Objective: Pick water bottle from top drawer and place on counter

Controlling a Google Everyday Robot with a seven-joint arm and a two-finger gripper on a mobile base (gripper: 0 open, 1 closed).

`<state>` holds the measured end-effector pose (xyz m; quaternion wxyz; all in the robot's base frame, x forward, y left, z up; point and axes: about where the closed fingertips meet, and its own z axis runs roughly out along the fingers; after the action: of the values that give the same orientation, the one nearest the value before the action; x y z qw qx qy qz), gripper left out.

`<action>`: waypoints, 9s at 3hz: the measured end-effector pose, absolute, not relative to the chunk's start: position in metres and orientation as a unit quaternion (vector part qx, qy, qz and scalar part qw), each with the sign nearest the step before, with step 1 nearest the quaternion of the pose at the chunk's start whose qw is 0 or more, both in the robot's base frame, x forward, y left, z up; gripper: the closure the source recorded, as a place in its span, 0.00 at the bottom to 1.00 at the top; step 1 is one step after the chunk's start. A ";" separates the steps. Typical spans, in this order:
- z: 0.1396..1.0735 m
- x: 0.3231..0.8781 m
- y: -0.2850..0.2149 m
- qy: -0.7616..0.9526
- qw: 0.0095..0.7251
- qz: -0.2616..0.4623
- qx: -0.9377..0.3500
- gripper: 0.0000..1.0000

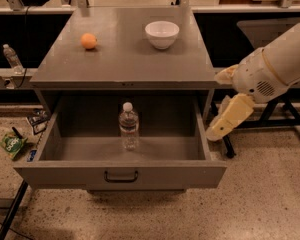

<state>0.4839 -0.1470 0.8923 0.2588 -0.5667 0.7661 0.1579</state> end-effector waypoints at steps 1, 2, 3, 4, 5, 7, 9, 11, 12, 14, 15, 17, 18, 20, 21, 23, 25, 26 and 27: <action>0.870 0.498 -0.097 0.734 0.319 0.226 -0.555 0.00; 0.875 0.506 -0.085 0.728 0.340 0.229 -0.550 0.00; 0.875 0.506 -0.085 0.728 0.339 0.229 -0.550 0.00; 0.846 0.514 -0.077 0.729 0.335 0.250 -0.542 0.00; 0.798 0.531 -0.059 0.724 0.338 0.281 -0.531 0.00; 0.742 0.565 -0.017 0.711 0.364 0.303 -0.520 0.00; 0.710 0.599 0.031 0.691 0.408 0.316 -0.507 0.00; 0.702 0.609 0.057 0.681 0.421 0.327 -0.502 0.18; 0.702 0.609 0.066 0.674 0.425 0.333 -0.505 0.41; 0.738 0.599 0.055 0.657 0.438 0.347 -0.507 0.95; 0.806 0.587 0.035 0.636 0.455 0.352 -0.515 1.00; 0.917 0.586 0.032 0.608 0.440 0.368 -0.549 1.00; 0.931 0.588 0.032 0.600 0.448 0.367 -0.552 1.00; 0.935 0.634 0.038 0.634 0.442 0.364 -0.520 1.00; 0.951 0.690 0.040 0.659 0.458 0.365 -0.472 1.00; 0.961 0.773 0.054 0.691 0.499 0.331 -0.404 1.00; 0.941 0.807 0.062 0.710 0.518 0.284 -0.384 0.81; 0.934 0.811 0.066 0.709 0.526 0.271 -0.383 0.58; 0.930 0.813 0.070 0.709 0.526 0.269 -0.384 0.35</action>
Offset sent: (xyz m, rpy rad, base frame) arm 0.0125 0.0458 -0.0205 0.1733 -0.0228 0.0320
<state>0.8127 0.0704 0.9296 0.5264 -0.3839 0.7095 0.2686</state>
